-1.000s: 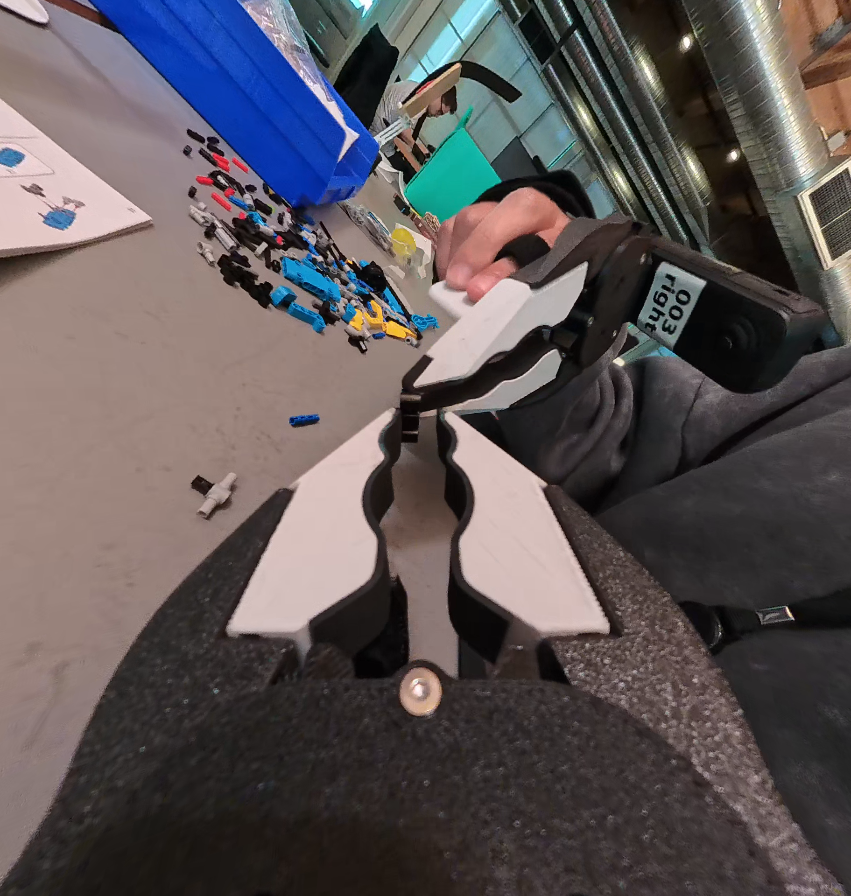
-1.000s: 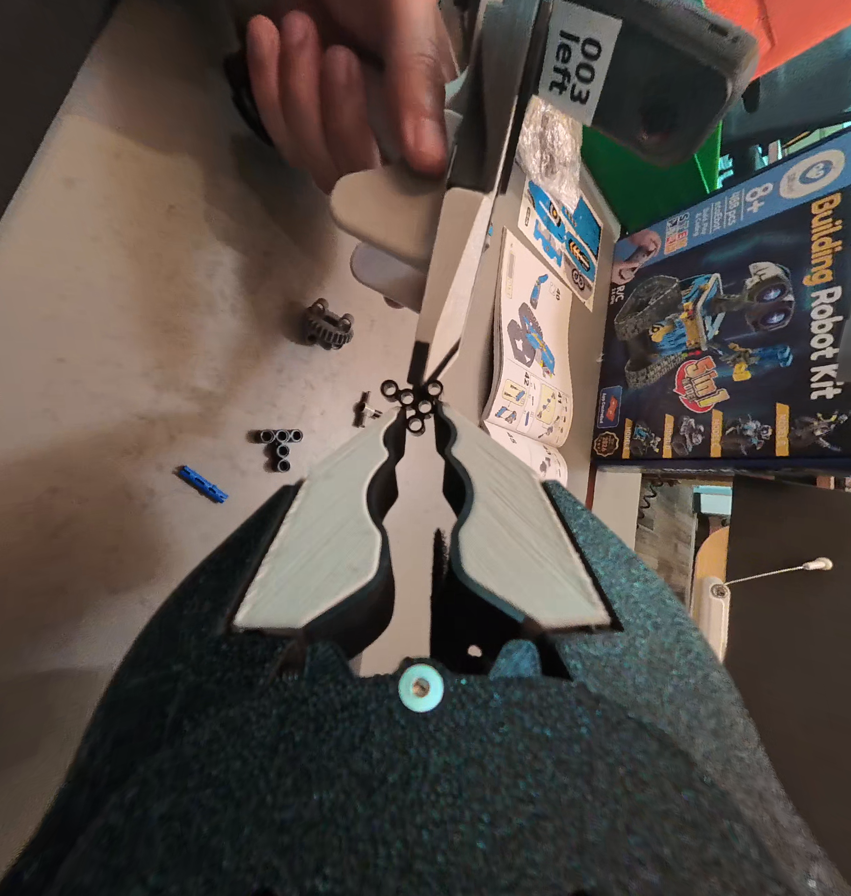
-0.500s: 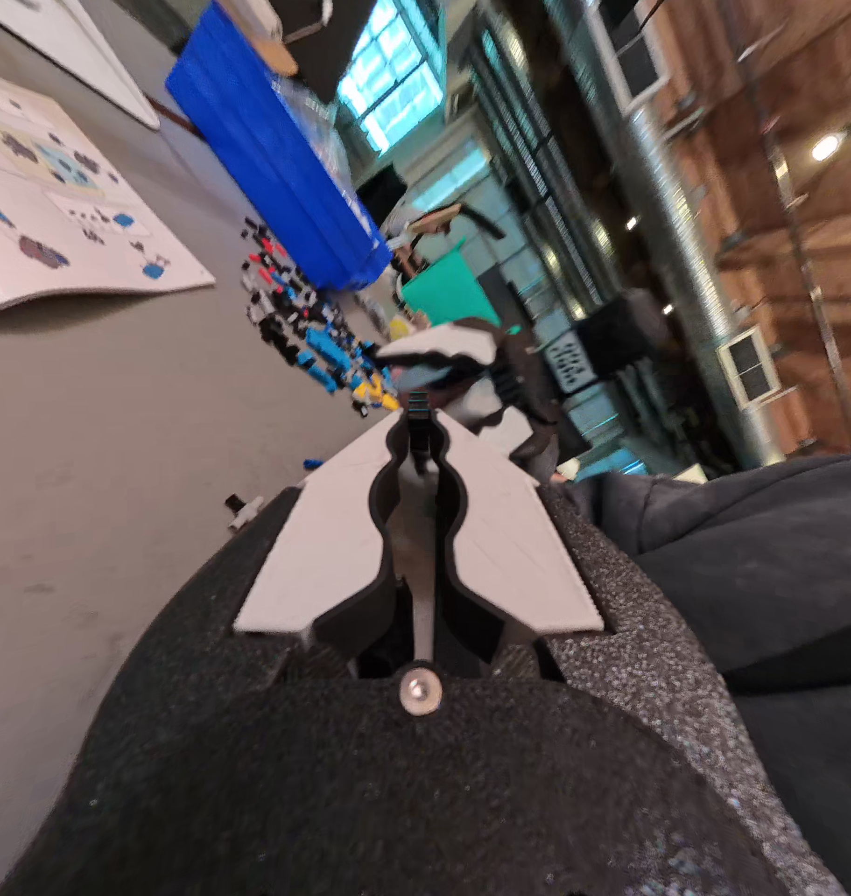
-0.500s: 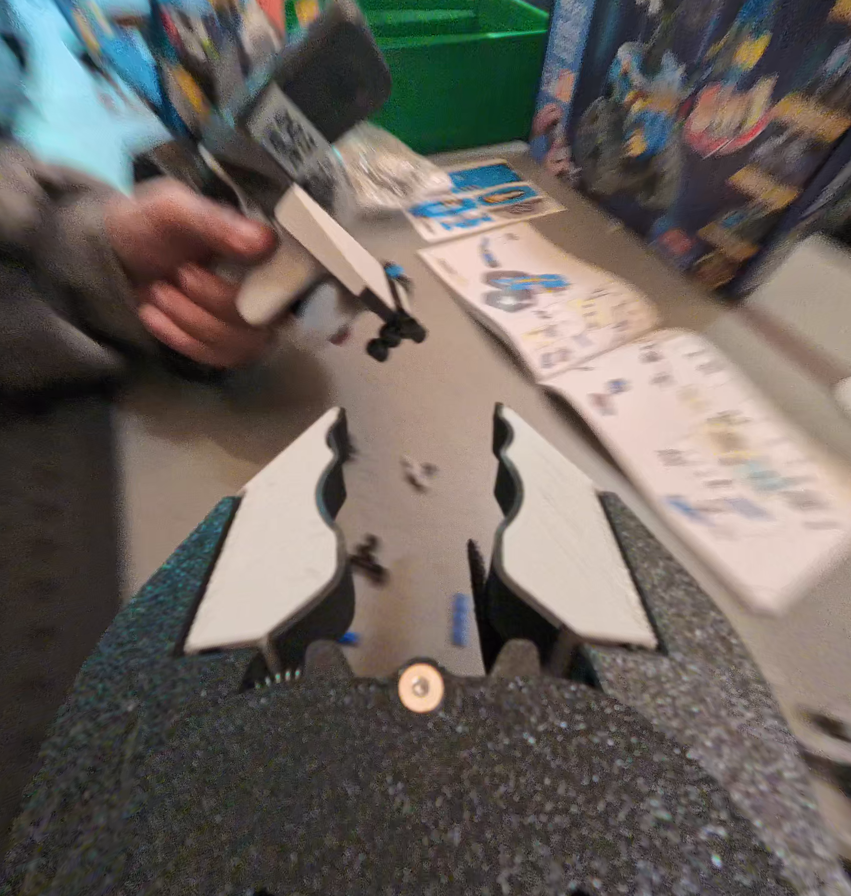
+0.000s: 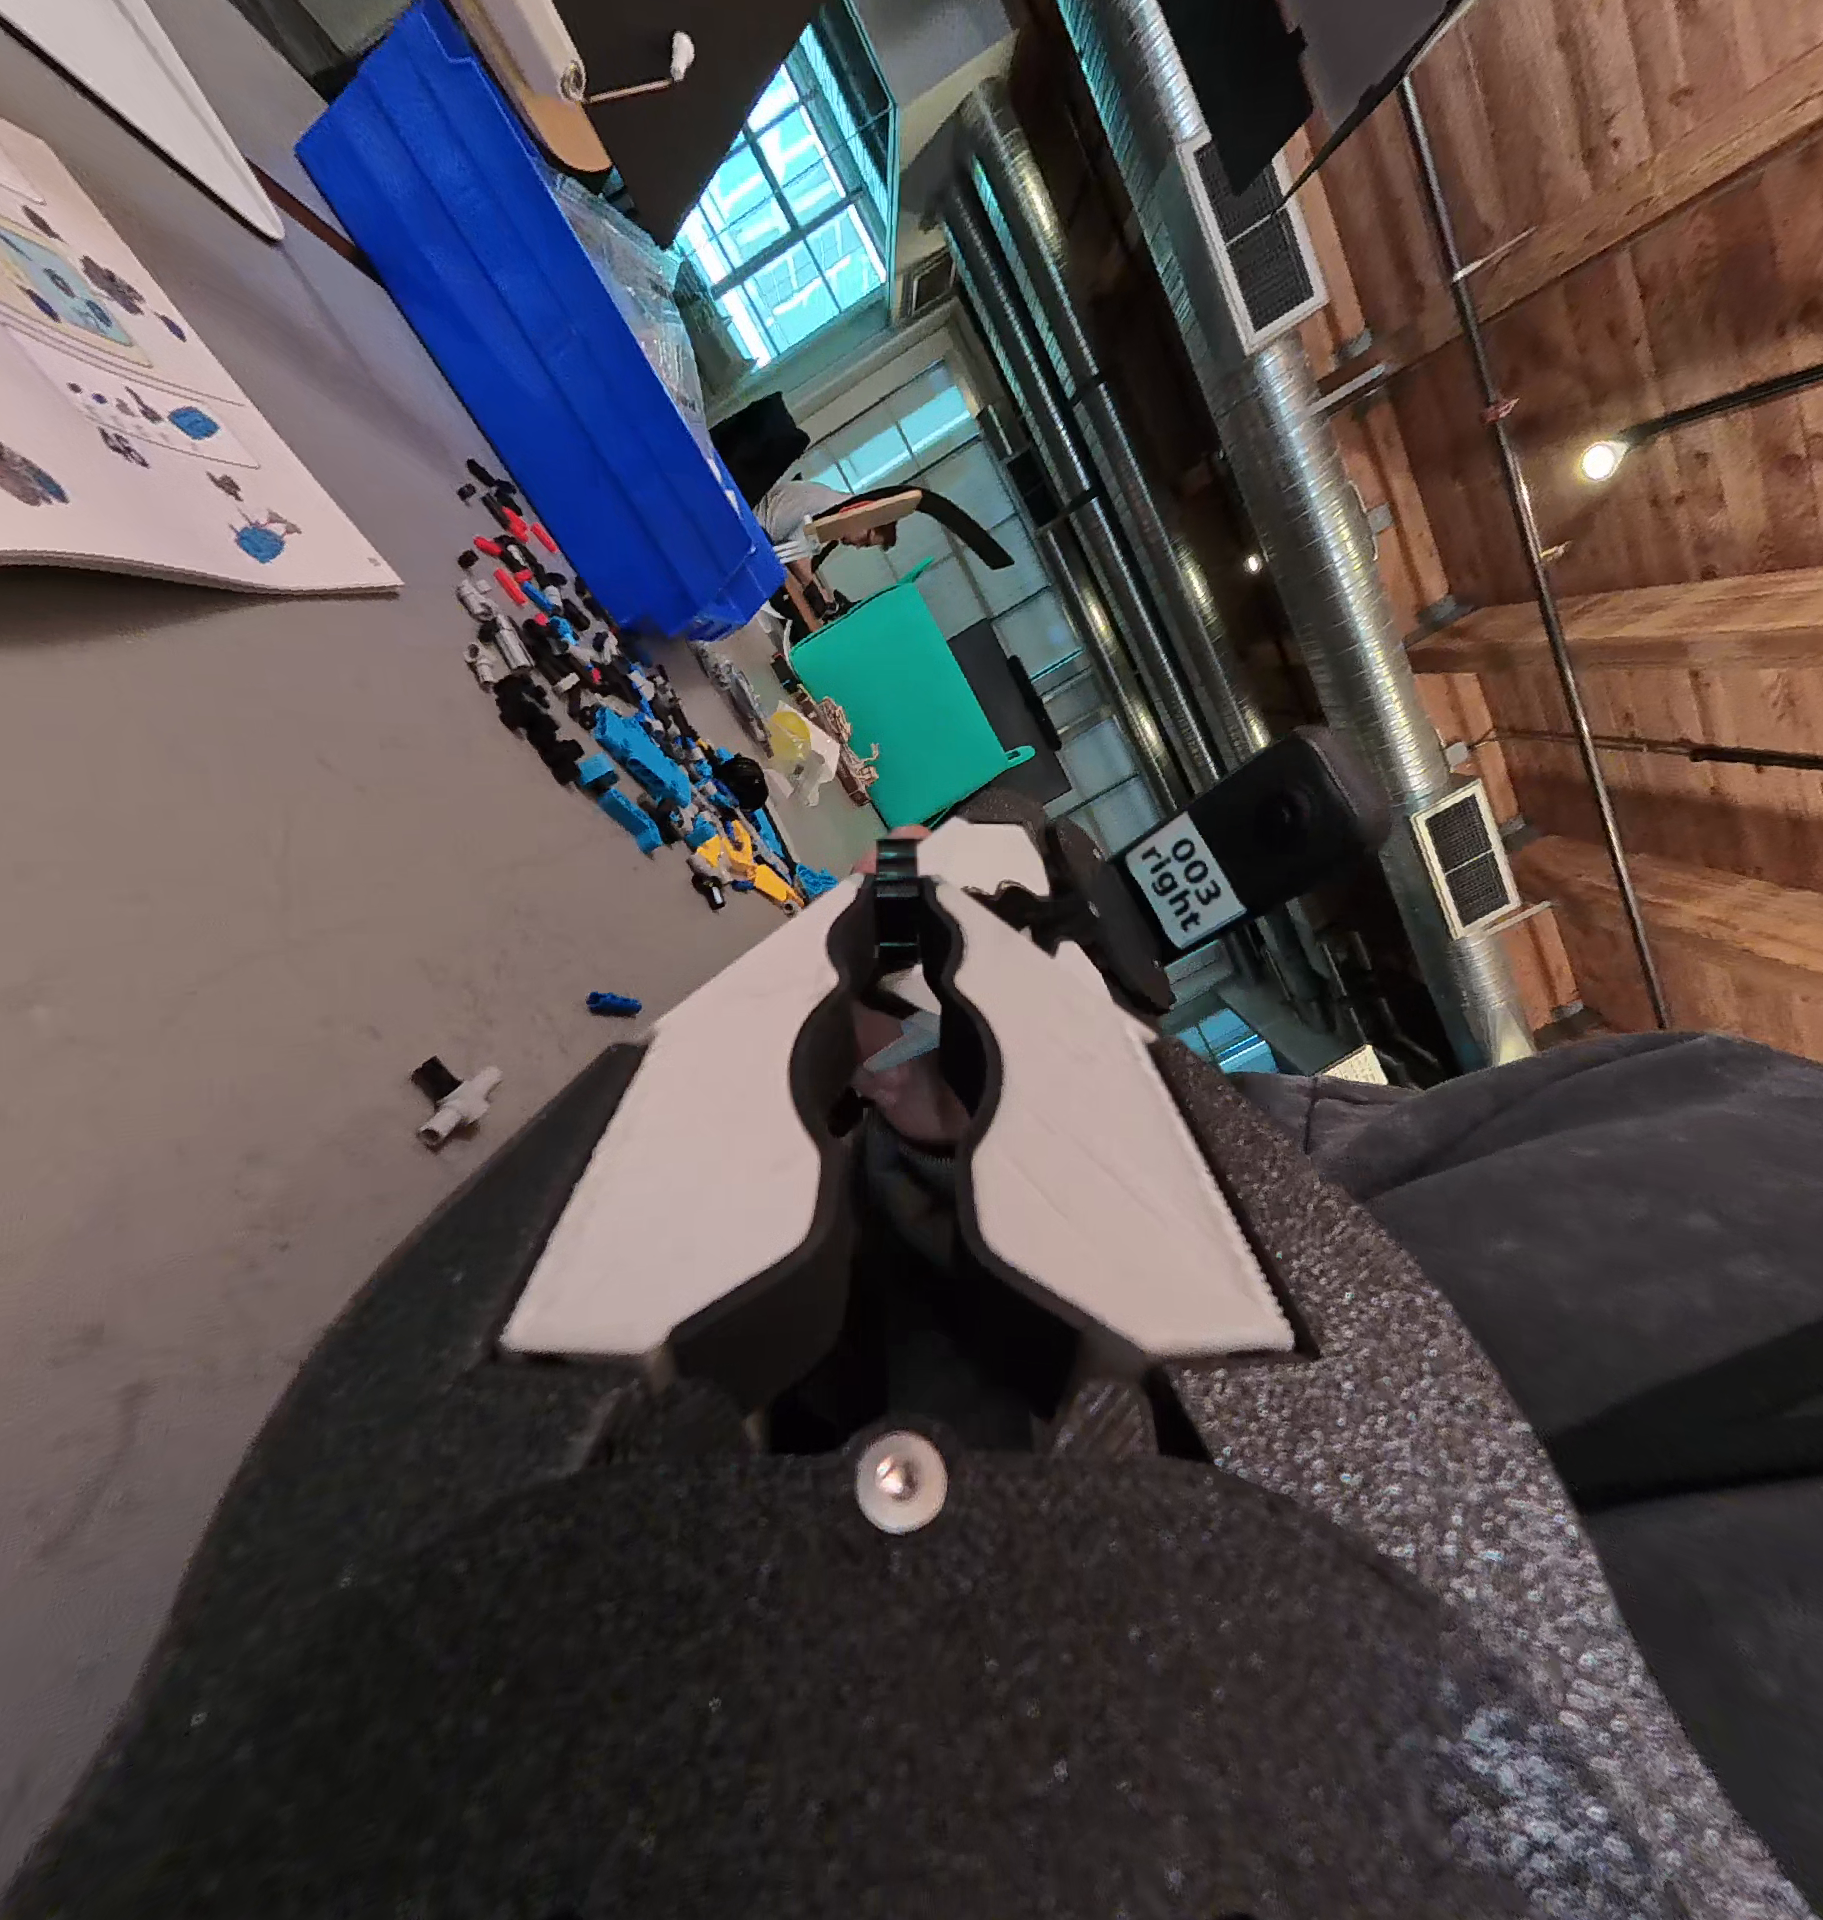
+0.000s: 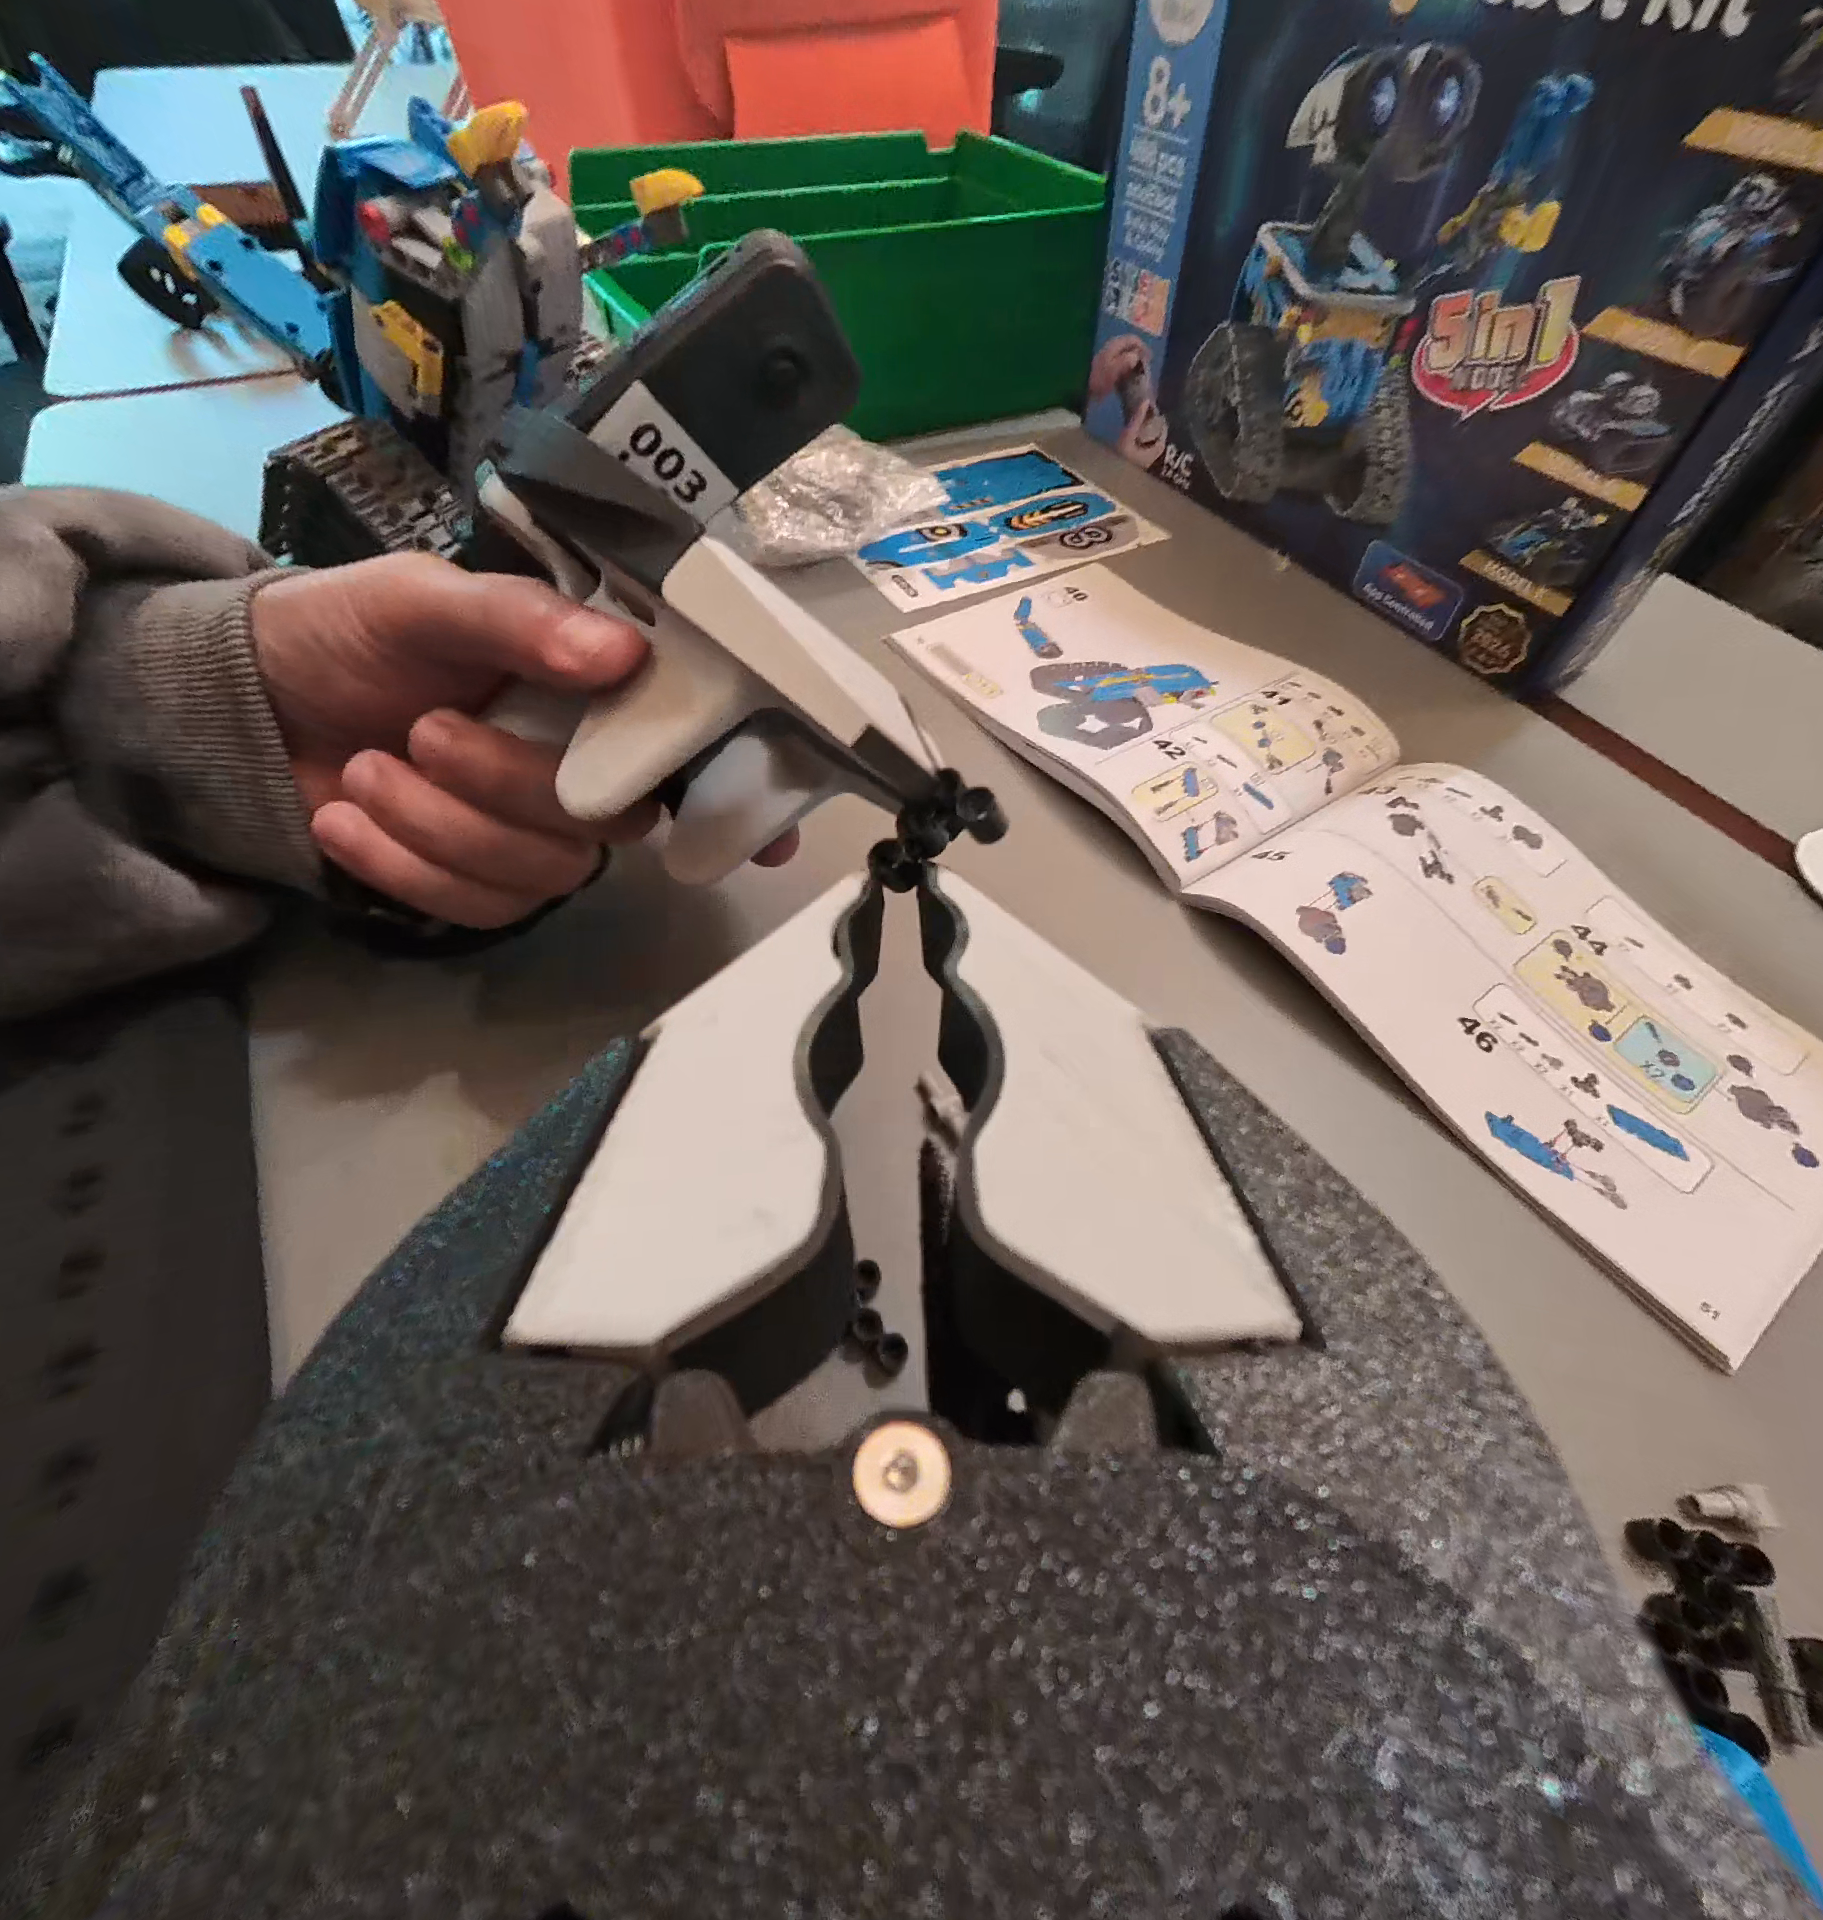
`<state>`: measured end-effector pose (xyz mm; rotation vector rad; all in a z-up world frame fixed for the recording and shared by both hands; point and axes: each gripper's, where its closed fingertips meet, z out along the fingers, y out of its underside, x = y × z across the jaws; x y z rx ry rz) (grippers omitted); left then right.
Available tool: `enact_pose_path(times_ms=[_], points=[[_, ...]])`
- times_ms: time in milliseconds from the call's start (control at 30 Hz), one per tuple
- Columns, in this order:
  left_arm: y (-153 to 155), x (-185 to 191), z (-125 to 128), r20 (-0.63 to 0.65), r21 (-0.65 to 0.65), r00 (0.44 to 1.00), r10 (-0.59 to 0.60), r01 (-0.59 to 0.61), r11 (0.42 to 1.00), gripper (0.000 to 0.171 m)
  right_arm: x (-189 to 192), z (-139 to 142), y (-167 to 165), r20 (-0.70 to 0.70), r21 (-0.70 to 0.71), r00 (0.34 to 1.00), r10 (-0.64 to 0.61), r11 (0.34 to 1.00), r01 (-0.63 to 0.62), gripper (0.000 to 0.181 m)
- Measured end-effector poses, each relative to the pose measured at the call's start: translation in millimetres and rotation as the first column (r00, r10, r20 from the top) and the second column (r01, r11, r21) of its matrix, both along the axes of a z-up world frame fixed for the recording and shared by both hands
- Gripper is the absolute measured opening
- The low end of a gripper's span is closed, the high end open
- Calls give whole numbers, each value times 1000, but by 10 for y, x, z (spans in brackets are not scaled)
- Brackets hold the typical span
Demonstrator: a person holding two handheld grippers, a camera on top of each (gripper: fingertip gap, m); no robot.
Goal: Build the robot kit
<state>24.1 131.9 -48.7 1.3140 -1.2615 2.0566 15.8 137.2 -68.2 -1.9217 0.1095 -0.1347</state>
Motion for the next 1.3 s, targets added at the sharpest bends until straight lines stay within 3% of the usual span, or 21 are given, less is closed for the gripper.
enact_pose_path(times_ms=[100, 133, 200, 300, 433, 533, 700, 967, 1300], points=[[-30, -13, -44, 0, 42, 1000, -12, 12, 999, 7, -6, -47, -53, -29, -31, 999, 36, 999, -37, 7], [-23, -5, -69, 4, 72, 1000, 1, -2, 997, 7, 21, -91, -108, -68, -58, 997, 37, 998, -41, 15], [42, 31, -115, 21, 143, 999, 50, -52, 988, 7, 34, -252, -298, -174, -145, 982, 69, 985, -94, 48], [91, 63, -182, 66, 259, 993, 93, -108, 960, 7, -159, -572, -745, -253, -333, 948, 195, 902, -275, 40], [22, 66, -270, 95, 360, 992, 85, -114, 926, 7, -372, -791, -1063, -260, -495, 930, 259, 792, -359, 38], [3, 65, -286, 127, 412, 988, 84, -130, 902, 7, -406, -910, -1090, -152, -575, 941, 304, 747, -334, 33], [23, 69, -284, 126, 410, 988, 93, -137, 902, 7, -338, -894, -993, -70, -542, 940, 333, 779, -316, 31], [10, 66, -305, 118, 420, 989, 89, -131, 898, 7, -399, -904, -1002, -31, -596, 930, 367, 739, -312, 26], [19, 66, -297, 110, 406, 989, 94, -132, 904, 7, -340, -828, -930, -5, -605, 936, 353, 744, -284, 25]])
